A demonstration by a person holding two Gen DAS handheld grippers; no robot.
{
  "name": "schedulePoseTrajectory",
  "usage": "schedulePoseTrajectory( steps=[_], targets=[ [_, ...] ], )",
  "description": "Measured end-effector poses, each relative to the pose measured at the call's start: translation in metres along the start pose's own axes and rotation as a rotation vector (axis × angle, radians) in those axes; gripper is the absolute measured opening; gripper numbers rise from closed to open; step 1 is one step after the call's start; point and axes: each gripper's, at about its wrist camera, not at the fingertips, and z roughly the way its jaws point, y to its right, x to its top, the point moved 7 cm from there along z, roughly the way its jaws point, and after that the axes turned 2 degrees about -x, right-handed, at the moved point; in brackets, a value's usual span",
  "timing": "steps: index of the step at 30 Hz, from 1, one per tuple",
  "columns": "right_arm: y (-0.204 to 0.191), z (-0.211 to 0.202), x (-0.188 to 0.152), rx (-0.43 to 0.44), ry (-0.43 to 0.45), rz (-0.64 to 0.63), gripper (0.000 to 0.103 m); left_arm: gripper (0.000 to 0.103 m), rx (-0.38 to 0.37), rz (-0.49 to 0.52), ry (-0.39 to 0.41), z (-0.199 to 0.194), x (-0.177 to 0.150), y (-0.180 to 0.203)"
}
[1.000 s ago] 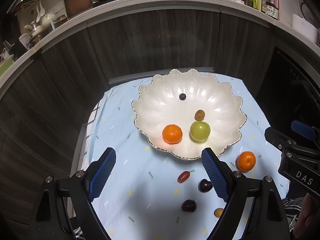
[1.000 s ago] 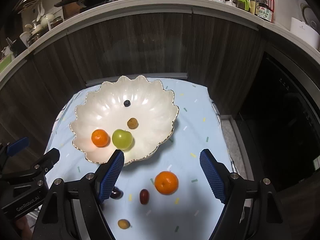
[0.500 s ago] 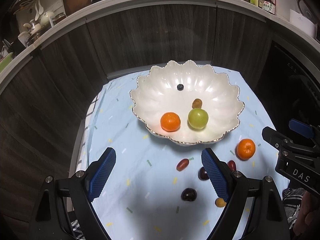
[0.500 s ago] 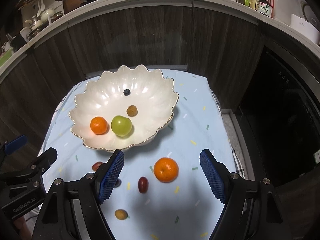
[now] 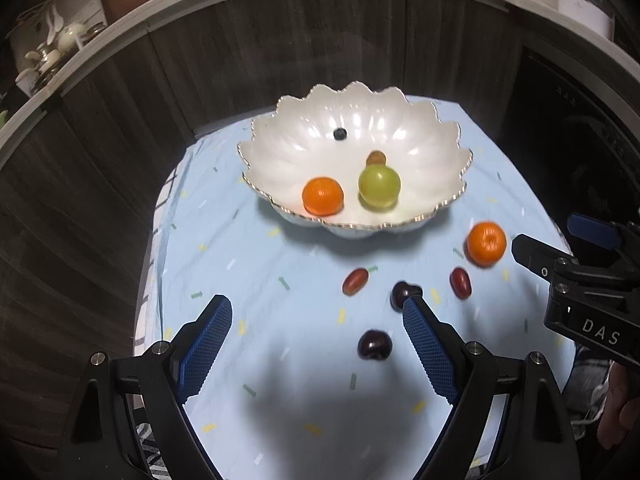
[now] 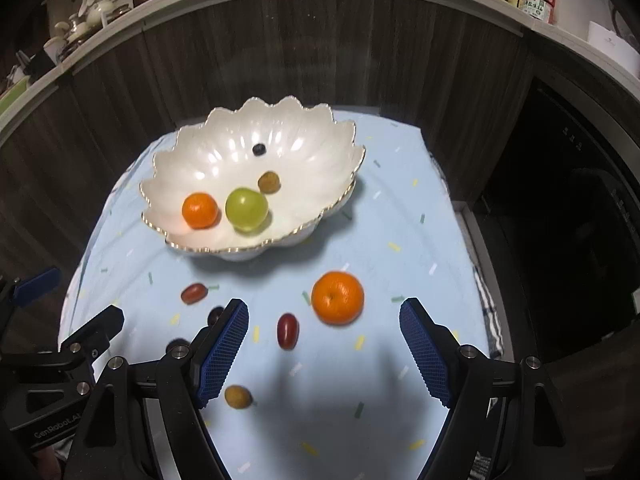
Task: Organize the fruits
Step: 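Withdraw both tools from the bowl toward the remaining fruits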
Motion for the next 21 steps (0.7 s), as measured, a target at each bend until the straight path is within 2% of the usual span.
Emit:
schedulePoseTrajectory(
  steps=[7, 21],
  targets=[
    [-0.009, 0.006, -0.018, 0.011, -0.038, -0.017, 0.079, 0.088, -0.022, 0.05, -0.03, 0.008, -0.012, 0.003],
    [-0.021, 0.02, -0.045, 0.039, -0.121, -0.026, 0.079, 0.088, -0.116, 0.174, -0.117, 0.033, -0.039, 0.021]
  ],
)
